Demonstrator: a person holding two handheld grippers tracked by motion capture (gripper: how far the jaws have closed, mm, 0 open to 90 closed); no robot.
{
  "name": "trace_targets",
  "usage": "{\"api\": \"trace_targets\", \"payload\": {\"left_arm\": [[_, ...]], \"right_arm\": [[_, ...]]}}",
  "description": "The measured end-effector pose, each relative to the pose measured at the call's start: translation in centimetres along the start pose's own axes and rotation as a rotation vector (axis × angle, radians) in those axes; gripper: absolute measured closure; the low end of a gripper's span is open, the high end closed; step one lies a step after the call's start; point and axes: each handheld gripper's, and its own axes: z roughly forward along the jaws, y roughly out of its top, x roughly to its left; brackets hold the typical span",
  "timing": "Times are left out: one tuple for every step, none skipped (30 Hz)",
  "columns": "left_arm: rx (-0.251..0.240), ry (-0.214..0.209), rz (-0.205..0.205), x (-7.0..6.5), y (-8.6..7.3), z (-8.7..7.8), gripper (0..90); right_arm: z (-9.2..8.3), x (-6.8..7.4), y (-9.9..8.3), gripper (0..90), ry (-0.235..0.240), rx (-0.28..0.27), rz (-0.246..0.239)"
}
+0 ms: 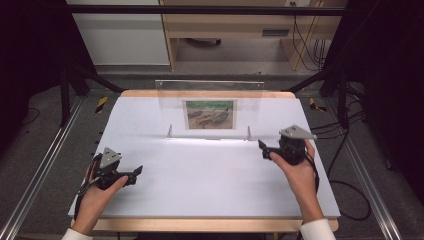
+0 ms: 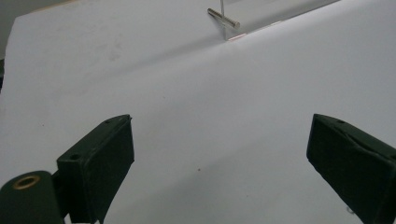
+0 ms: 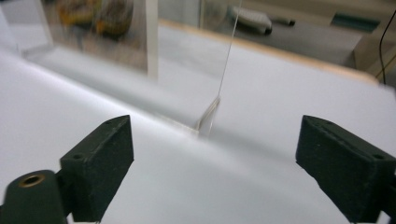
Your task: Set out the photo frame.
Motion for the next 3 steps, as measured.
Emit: {"api": "trace_targets", "payload": {"left_arm": [[0.005,-0.002,-0.001,-0.1,-0.1,0.0,7.0],[0.011,-0.004,0.001,-0.2,-0.3,0.1,6.7],[0.016,-0.002,0.004,-0.2,-0.4,0.2,6.6]], "right_arm": [[-0.3,0.3,-1.4,11.7,-0.004,0.004,0.008],[-0.4,0.5,-2.1,12.3,-0.010,0.004,0.017],[-0.5,0.7,-2.8,12.2,-0.017,0.018,0.028]]}}
